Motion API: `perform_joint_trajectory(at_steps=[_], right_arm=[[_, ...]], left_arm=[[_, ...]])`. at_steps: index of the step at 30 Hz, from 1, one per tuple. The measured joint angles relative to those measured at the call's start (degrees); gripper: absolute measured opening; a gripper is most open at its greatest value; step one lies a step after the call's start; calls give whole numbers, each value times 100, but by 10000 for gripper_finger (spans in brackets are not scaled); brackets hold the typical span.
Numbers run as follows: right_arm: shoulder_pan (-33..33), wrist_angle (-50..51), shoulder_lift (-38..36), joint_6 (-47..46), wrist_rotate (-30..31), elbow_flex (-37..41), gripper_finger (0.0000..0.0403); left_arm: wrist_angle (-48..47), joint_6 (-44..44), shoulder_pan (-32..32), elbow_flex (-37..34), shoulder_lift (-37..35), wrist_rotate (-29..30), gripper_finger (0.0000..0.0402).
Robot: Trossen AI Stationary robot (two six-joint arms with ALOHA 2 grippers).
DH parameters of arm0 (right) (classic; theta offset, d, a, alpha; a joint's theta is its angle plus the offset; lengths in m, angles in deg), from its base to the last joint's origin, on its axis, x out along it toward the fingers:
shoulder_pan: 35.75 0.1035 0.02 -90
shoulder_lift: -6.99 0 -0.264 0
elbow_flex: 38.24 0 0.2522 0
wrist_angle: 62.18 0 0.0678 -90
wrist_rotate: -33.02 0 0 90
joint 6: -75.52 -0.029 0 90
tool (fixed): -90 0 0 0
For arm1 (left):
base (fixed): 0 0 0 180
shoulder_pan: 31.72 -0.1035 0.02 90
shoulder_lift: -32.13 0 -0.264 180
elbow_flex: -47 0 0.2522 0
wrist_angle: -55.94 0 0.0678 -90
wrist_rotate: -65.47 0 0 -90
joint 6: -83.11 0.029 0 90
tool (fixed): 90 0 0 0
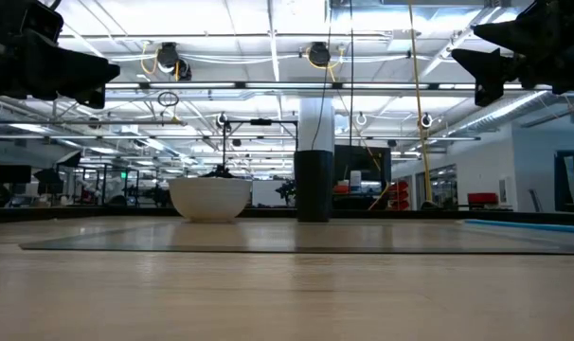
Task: Pick & Place Utensil
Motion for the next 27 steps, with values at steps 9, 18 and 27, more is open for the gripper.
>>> perform_joint_trajectory(at_steps=[9, 18, 27], right_arm=[[0, -29, -1, 0, -2, 0, 208], [0, -81, 0, -1838, 4, 0, 208], [0, -1208, 0, -3450, 15, 0, 208]], left_arm=[[0, -2, 0, 0, -1, -1, 93], [0, 0, 0, 0, 1, 0, 93], [43, -82, 0, -4, 0, 86, 93]])
